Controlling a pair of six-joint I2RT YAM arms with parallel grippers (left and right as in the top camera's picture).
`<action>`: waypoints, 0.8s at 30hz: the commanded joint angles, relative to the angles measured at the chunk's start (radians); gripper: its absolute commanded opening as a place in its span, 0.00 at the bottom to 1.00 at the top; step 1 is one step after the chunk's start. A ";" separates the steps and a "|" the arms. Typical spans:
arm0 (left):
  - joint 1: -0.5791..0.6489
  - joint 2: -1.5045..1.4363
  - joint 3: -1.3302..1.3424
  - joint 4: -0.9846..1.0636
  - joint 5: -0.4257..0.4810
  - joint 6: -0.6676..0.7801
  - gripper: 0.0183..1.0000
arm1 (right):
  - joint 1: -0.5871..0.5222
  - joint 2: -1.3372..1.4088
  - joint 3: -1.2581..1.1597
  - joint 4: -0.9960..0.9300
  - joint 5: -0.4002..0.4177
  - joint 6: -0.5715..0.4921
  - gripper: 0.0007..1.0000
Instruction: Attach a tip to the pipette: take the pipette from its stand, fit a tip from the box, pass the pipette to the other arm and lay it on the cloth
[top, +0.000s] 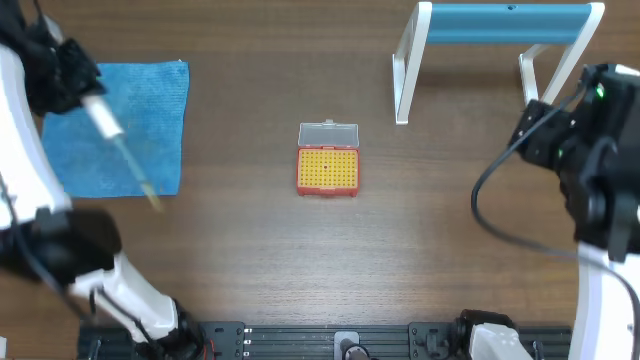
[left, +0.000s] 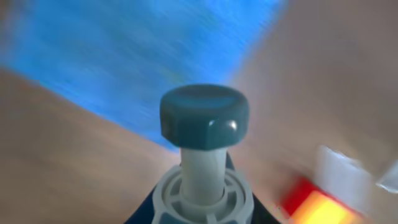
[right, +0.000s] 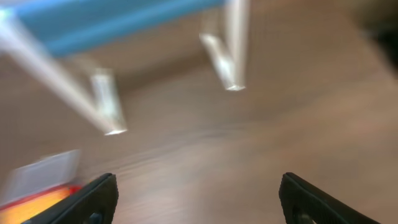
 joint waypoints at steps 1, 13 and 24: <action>-0.020 0.205 0.286 0.075 -0.300 0.144 0.01 | 0.006 0.063 0.006 -0.044 0.236 -0.002 0.84; -0.050 0.395 0.283 0.330 -0.425 0.495 0.01 | 0.016 0.080 0.006 -0.116 0.235 0.212 0.84; -0.056 0.587 0.276 0.319 -0.280 0.558 0.01 | 0.119 0.080 0.006 -0.126 0.232 0.230 0.85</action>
